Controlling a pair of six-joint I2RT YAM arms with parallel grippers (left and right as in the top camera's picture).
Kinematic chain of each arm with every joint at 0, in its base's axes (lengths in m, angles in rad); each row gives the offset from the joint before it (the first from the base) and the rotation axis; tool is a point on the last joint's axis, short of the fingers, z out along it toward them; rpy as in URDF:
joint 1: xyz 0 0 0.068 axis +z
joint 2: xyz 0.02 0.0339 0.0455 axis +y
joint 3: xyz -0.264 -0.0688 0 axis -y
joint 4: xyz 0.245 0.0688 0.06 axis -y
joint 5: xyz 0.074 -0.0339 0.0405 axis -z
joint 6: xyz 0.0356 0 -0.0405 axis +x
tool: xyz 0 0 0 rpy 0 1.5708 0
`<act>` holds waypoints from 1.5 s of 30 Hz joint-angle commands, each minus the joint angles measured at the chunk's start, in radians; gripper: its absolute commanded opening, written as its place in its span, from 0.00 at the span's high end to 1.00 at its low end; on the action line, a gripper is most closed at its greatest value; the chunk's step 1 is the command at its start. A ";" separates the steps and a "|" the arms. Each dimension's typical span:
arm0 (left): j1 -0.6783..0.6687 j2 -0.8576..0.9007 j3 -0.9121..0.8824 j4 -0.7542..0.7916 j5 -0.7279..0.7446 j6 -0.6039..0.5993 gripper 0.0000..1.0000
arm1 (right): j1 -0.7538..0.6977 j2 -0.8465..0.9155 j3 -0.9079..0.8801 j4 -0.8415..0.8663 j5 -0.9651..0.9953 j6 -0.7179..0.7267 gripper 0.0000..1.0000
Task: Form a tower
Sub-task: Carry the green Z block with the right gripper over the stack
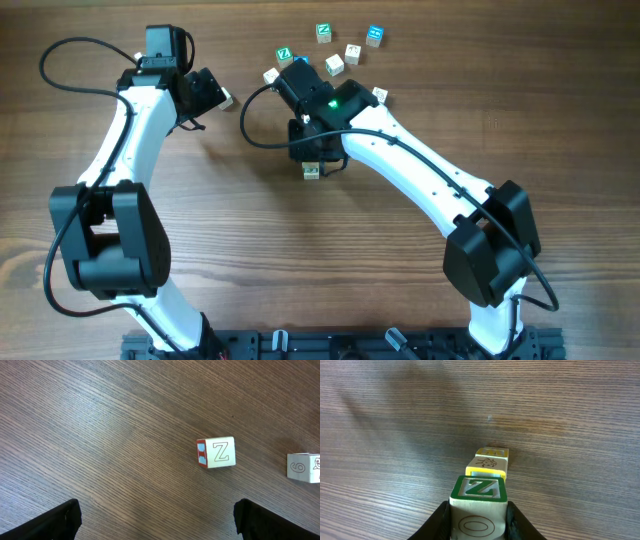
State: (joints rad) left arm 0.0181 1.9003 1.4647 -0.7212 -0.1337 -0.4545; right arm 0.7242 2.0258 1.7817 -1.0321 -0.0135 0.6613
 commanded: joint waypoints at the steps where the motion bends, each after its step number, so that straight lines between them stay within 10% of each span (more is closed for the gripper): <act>1: 0.000 0.012 -0.006 0.000 -0.006 0.005 0.00 | 0.006 0.014 -0.008 0.003 0.025 -0.006 0.79; 45: 0.000 0.012 -0.006 0.000 -0.006 0.005 0.00 | 0.005 0.014 -0.008 0.006 0.040 -0.007 0.64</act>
State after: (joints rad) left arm 0.0181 1.9003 1.4647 -0.7212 -0.1337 -0.4545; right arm 0.7242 2.0258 1.7817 -1.0252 0.0051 0.6579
